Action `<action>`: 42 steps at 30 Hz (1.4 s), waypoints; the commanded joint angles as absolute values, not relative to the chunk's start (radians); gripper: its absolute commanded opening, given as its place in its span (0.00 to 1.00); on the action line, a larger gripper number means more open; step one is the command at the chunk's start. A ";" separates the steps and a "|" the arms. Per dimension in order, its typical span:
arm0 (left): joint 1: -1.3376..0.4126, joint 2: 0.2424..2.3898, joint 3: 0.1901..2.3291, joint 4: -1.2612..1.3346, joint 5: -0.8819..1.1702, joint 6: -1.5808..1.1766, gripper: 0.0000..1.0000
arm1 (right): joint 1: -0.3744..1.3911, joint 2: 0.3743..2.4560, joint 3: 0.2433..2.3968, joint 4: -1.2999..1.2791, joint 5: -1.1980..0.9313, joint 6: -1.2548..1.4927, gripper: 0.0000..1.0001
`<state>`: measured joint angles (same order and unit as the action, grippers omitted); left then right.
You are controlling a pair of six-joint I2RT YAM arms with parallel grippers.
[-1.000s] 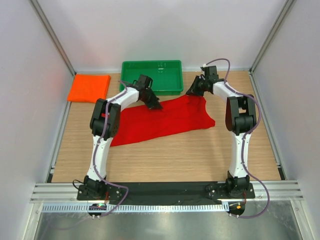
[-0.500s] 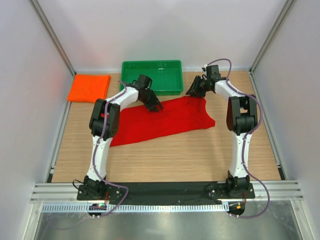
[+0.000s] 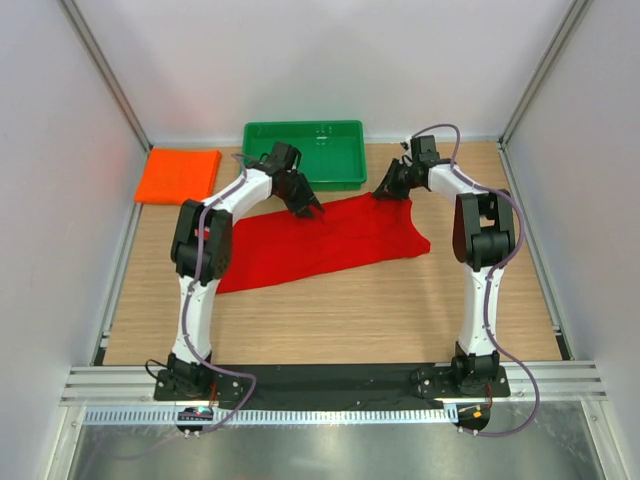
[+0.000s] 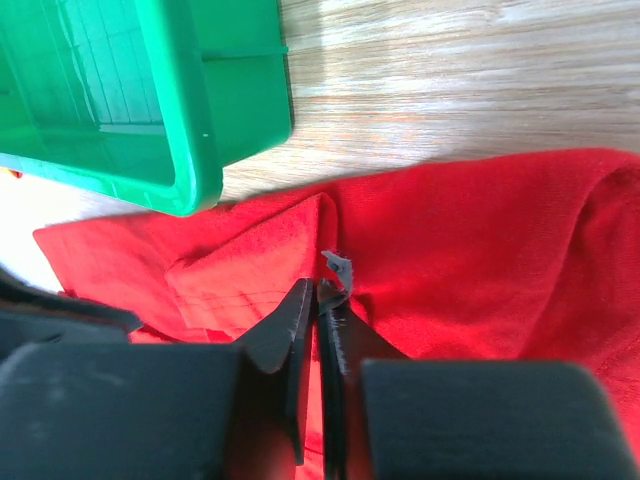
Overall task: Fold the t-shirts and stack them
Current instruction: Fold the tshirt
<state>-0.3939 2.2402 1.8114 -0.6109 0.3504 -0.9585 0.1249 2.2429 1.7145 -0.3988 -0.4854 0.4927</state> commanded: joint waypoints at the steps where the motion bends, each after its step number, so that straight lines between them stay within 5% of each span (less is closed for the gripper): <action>1: -0.382 2.119 1.807 -0.659 0.318 -0.882 0.34 | 0.129 2.172 1.709 -0.409 -0.476 0.502 0.11; 12: -0.380 1.812 1.542 -0.719 0.238 -0.744 0.31 | 0.137 2.204 1.692 -0.501 -0.348 0.482 0.02; 17: -0.379 1.614 1.404 -0.788 0.209 -0.692 0.31 | 0.150 2.160 1.710 -0.549 -0.290 0.436 0.27; 24: -0.371 1.312 1.233 -0.850 0.153 -0.693 0.33 | 0.190 2.056 1.793 -0.773 -0.140 0.370 0.45; 33: -0.364 1.014 1.046 -0.911 0.127 -0.753 0.40 | 0.386 1.916 1.680 -0.816 0.124 0.540 0.60; 42: -0.364 0.874 0.974 -0.951 0.120 -0.805 0.42 | 0.622 1.971 1.637 -0.695 0.308 0.902 0.64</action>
